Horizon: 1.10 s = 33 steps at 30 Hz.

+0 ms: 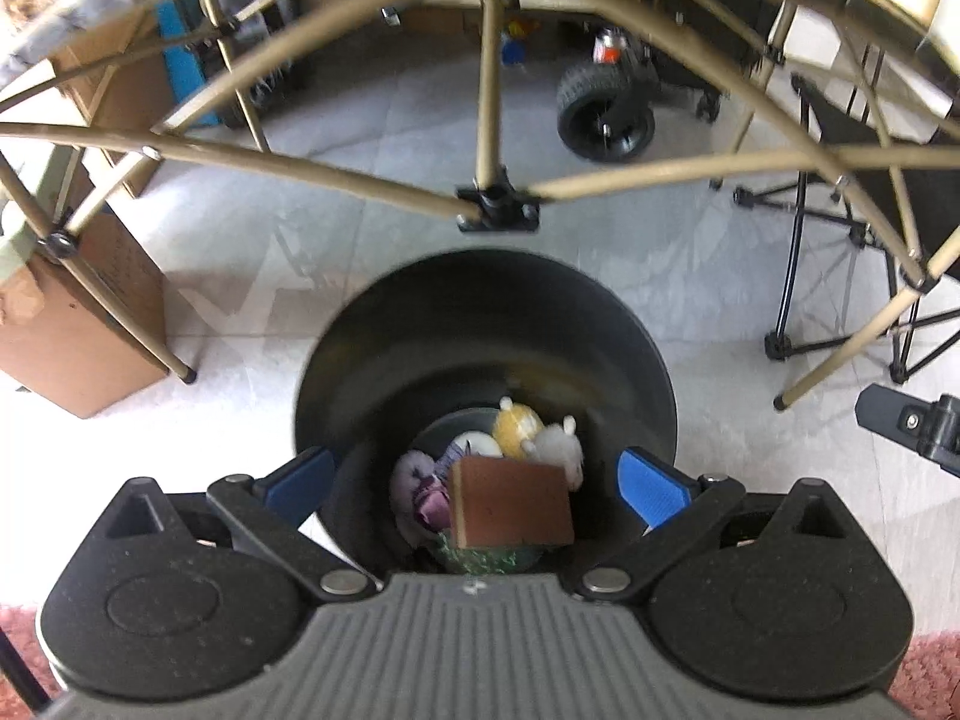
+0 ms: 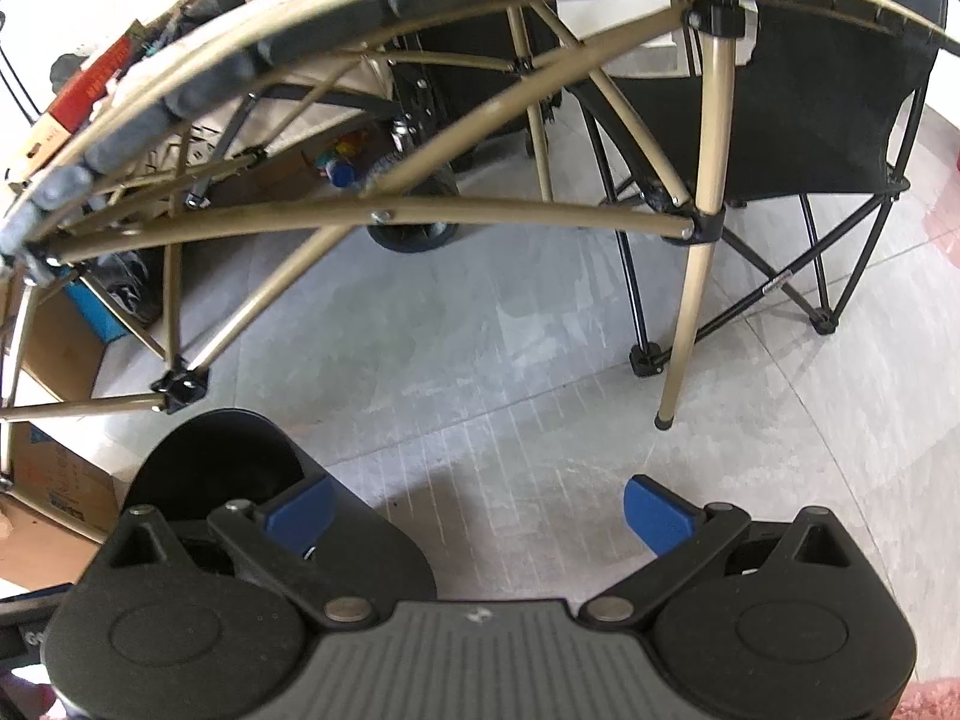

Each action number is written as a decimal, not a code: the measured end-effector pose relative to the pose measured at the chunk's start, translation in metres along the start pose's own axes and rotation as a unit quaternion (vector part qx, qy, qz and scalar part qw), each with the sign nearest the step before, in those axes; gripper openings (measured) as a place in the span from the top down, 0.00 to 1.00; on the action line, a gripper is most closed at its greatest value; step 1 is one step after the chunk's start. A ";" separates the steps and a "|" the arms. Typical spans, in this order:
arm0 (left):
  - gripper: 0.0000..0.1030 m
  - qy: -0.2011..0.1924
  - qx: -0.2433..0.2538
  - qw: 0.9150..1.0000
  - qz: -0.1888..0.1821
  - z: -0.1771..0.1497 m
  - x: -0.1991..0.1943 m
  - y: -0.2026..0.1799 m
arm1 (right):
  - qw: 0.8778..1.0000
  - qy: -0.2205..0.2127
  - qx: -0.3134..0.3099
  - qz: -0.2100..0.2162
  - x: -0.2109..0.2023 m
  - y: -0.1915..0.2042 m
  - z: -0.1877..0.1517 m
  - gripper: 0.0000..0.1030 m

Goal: Collect trash

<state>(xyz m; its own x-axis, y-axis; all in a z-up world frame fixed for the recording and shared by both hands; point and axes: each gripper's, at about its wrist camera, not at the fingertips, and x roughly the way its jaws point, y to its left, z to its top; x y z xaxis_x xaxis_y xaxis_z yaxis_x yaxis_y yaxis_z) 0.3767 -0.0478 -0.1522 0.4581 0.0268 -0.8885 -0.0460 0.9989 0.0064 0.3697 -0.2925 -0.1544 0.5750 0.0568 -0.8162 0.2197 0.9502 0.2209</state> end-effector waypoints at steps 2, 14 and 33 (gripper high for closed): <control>0.00 -0.021 -0.003 1.000 0.001 -0.003 -0.015 0.005 | 1.000 -0.010 -0.009 0.010 -0.011 0.003 -0.002 0.00; 0.00 -0.174 0.021 0.984 0.015 -0.071 -0.117 0.060 | 0.984 -0.099 -0.114 0.094 -0.105 0.028 -0.063 0.00; 0.00 -0.282 0.025 0.959 0.004 -0.175 -0.201 0.088 | 0.961 -0.166 -0.176 0.136 -0.210 0.020 -0.146 0.00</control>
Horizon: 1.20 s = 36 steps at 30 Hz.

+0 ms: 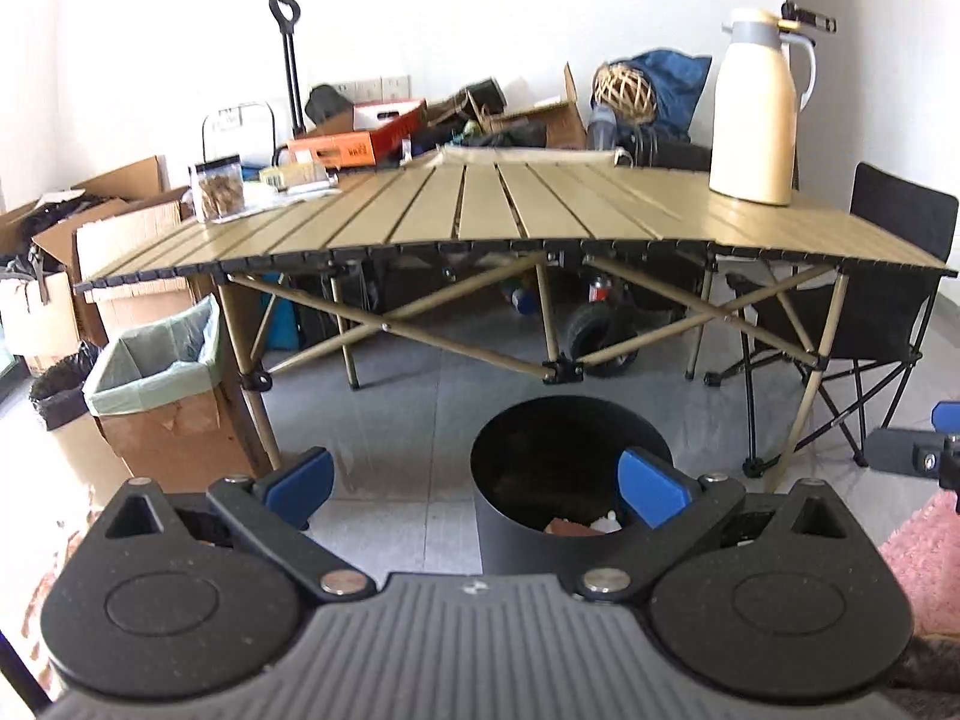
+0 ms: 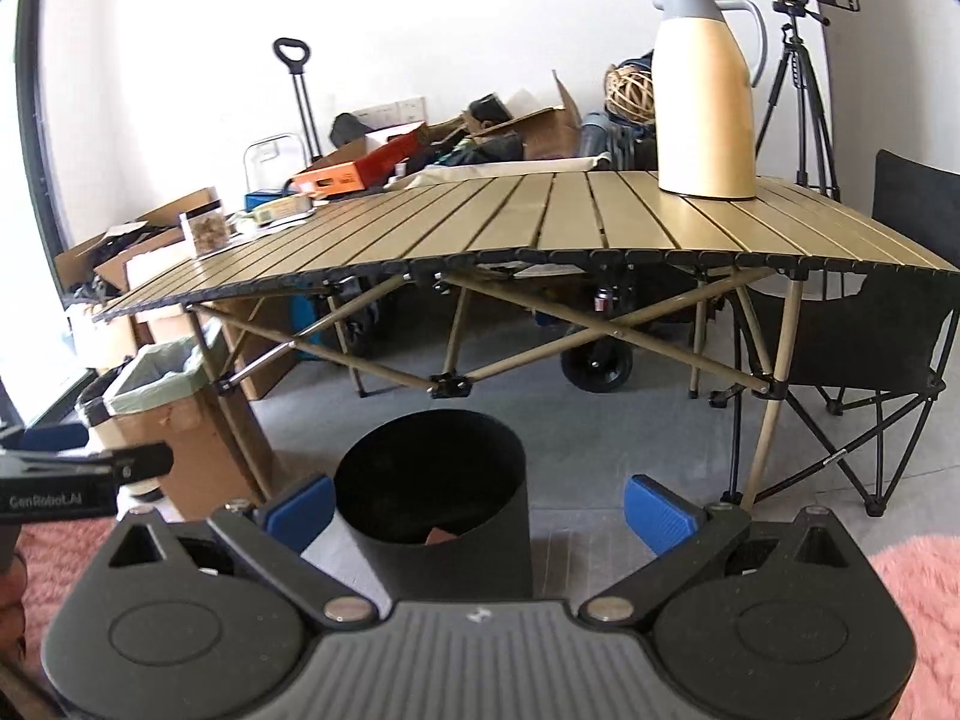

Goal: Collect trash

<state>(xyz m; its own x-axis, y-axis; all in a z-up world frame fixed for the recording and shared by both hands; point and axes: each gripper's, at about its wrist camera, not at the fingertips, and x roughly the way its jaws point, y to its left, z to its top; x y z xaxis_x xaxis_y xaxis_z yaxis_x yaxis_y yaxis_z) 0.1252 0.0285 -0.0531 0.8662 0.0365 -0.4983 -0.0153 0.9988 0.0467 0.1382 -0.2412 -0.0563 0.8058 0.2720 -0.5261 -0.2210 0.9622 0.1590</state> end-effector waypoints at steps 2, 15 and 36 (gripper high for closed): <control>0.00 -0.006 0.001 1.000 0.000 -0.003 -0.007 0.001 | 1.000 -0.003 -0.003 0.007 -0.007 0.002 -0.003 0.00; 0.00 -0.029 -0.007 1.000 -0.007 -0.009 -0.032 0.007 | 0.999 -0.026 -0.019 0.018 -0.032 0.016 -0.011 0.00; 0.00 -0.031 -0.009 0.999 -0.007 -0.009 -0.032 0.009 | 0.999 -0.030 -0.023 0.018 -0.034 0.017 -0.009 0.00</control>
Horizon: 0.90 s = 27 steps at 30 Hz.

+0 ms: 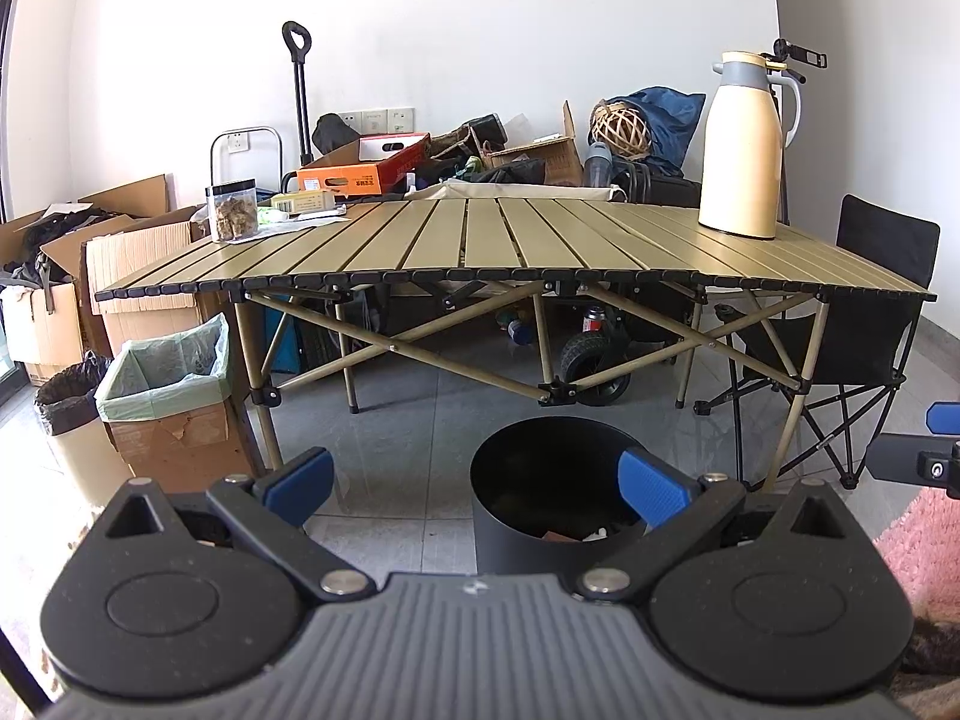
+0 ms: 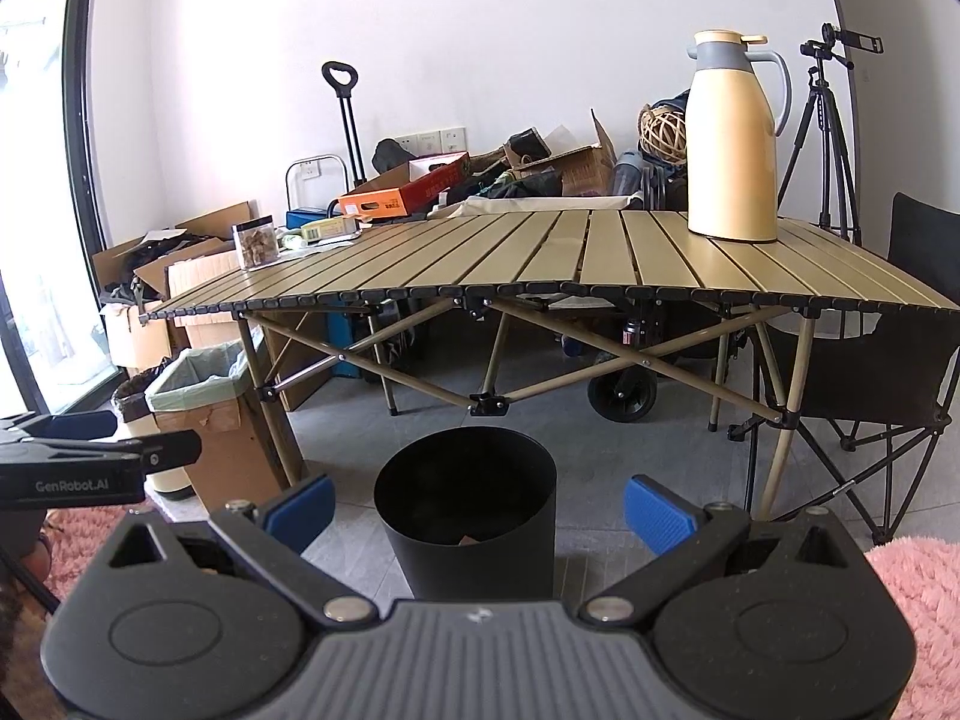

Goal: Collect trash

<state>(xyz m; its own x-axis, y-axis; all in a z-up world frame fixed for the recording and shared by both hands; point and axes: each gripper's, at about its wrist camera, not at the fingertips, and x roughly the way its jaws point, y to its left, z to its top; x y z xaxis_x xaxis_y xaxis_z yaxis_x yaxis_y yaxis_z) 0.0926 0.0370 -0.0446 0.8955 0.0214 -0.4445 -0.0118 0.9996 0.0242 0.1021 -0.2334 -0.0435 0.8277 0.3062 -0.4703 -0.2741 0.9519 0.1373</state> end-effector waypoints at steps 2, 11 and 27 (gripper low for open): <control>0.00 0.001 0.000 1.000 0.001 0.000 0.000 0.000 | 1.000 0.000 0.000 0.000 0.000 0.000 0.001 0.00; 0.00 0.001 -0.002 1.000 0.002 0.001 -0.001 0.000 | 1.000 0.002 -0.001 0.000 0.000 -0.001 0.003 0.00; 0.00 -0.006 0.000 1.000 -0.003 -0.001 -0.008 0.000 | 1.000 -0.002 -0.006 0.002 -0.002 -0.001 0.001 0.00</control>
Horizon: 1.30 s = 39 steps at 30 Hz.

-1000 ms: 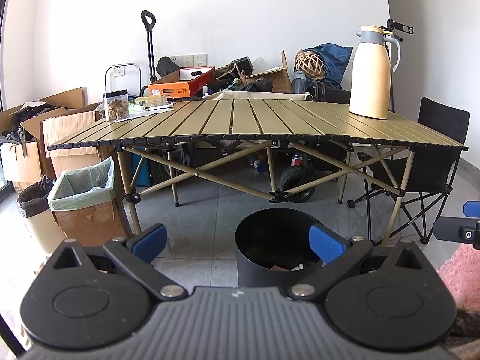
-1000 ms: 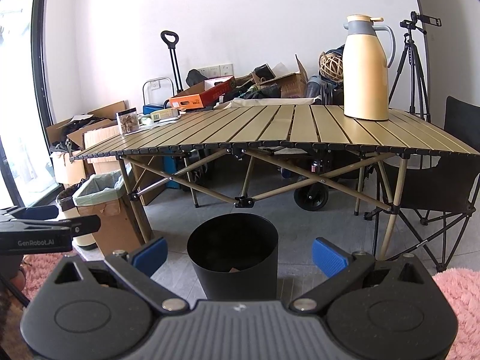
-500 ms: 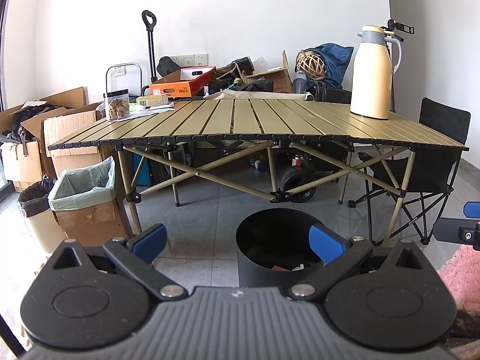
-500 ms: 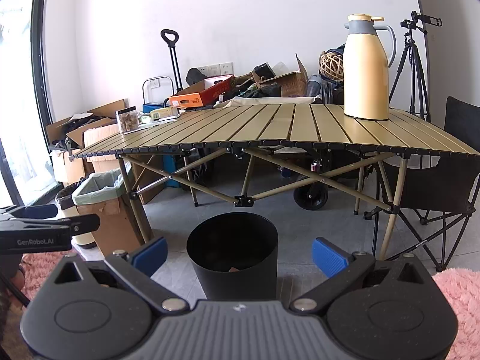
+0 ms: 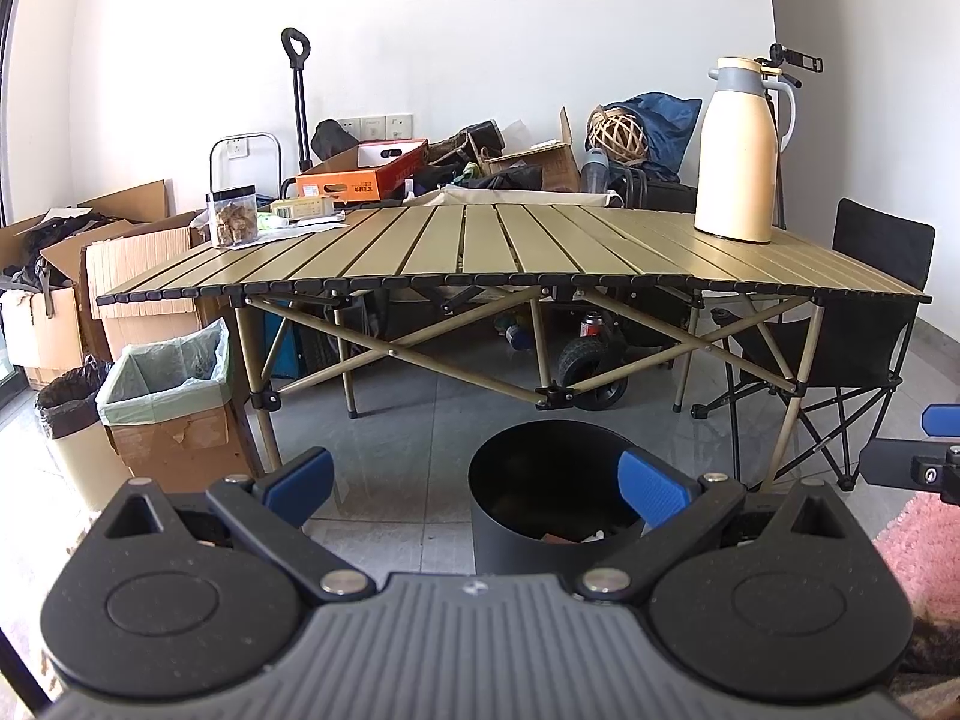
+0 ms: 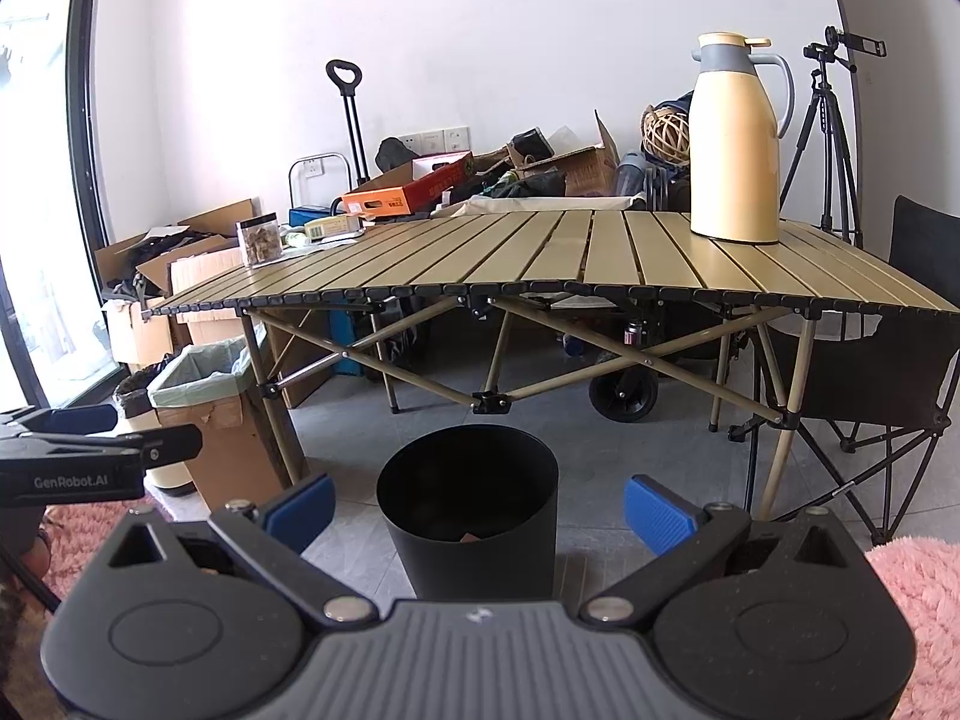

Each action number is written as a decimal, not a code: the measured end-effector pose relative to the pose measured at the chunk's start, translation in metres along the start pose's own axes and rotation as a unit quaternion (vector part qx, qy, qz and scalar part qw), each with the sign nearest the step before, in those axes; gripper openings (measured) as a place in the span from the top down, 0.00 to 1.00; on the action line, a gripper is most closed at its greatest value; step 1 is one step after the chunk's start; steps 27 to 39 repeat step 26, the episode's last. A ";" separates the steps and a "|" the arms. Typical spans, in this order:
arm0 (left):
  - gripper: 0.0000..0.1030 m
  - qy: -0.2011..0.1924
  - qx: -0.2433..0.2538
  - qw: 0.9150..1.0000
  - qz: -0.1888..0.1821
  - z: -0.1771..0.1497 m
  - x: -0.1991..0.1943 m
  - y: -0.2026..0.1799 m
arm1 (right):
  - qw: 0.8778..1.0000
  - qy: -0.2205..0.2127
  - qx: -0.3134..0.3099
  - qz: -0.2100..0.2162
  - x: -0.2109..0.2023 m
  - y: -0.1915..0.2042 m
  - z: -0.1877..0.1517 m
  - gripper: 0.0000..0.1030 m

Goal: Collect trash

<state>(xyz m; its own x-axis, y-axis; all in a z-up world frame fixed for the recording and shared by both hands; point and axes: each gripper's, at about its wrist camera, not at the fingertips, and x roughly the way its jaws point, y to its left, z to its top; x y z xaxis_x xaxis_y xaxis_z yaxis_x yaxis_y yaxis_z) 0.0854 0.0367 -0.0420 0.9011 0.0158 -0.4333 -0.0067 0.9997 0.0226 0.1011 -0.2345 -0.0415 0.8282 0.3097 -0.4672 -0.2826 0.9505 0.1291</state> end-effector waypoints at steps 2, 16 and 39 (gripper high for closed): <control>0.00 -0.001 0.000 1.000 -0.001 0.000 -0.002 0.000 | 1.000 -0.001 -0.001 0.000 -0.002 0.000 0.000 0.00; 0.00 -0.009 0.002 1.000 -0.003 -0.002 -0.011 0.000 | 1.000 -0.010 -0.005 0.001 -0.012 -0.001 -0.004 0.00; 0.00 -0.018 0.014 1.000 -0.005 -0.005 -0.016 -0.001 | 1.000 -0.011 -0.006 0.002 -0.013 -0.002 -0.005 0.00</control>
